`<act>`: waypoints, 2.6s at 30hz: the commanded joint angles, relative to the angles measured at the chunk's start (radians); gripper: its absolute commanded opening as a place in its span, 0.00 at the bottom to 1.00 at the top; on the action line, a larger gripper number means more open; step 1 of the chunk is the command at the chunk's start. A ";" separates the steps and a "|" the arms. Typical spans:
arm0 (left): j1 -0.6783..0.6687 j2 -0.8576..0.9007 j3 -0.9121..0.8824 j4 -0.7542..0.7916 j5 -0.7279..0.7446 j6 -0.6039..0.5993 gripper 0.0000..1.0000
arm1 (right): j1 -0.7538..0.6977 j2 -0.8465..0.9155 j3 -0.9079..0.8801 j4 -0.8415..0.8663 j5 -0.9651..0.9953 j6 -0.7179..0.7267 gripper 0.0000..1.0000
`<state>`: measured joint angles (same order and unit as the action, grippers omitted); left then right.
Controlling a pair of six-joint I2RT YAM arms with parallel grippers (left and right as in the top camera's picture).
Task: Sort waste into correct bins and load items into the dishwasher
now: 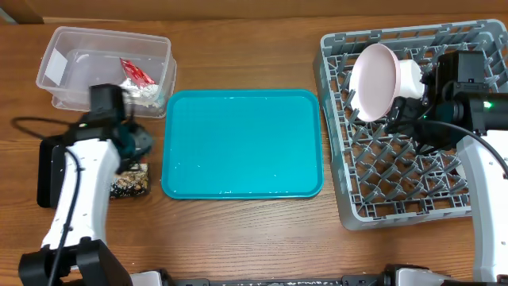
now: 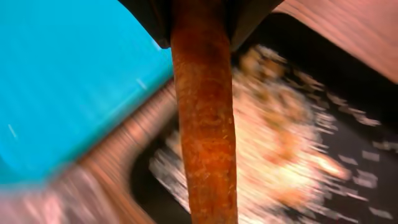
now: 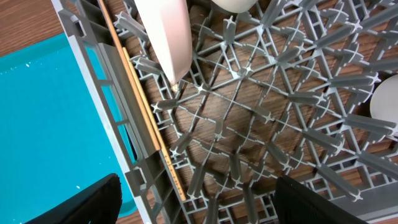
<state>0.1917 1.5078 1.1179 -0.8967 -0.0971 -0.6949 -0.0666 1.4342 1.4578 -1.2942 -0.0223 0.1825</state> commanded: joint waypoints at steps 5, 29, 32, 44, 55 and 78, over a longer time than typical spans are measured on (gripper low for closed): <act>0.182 0.023 0.011 0.034 -0.103 0.073 0.22 | -0.004 0.000 0.013 0.002 -0.006 -0.007 0.80; 0.314 0.402 0.010 0.128 -0.165 0.105 0.22 | -0.004 0.000 0.013 0.002 -0.006 -0.007 0.80; 0.314 0.403 0.011 0.132 -0.165 0.114 0.50 | -0.004 0.000 0.013 0.002 -0.006 -0.007 0.80; 0.308 0.257 0.200 -0.038 -0.102 0.116 0.67 | -0.004 0.000 0.013 0.007 -0.006 -0.007 0.81; 0.105 0.113 0.230 -0.039 0.226 0.422 0.79 | -0.002 0.002 0.013 0.091 -0.166 -0.051 0.92; -0.148 0.016 0.205 -0.589 0.221 0.560 0.99 | 0.037 0.091 -0.022 -0.107 -0.236 -0.184 1.00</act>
<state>0.0631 1.6135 1.3327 -1.4925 0.1230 -0.1619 -0.0212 1.5566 1.4574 -1.4014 -0.3187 -0.0315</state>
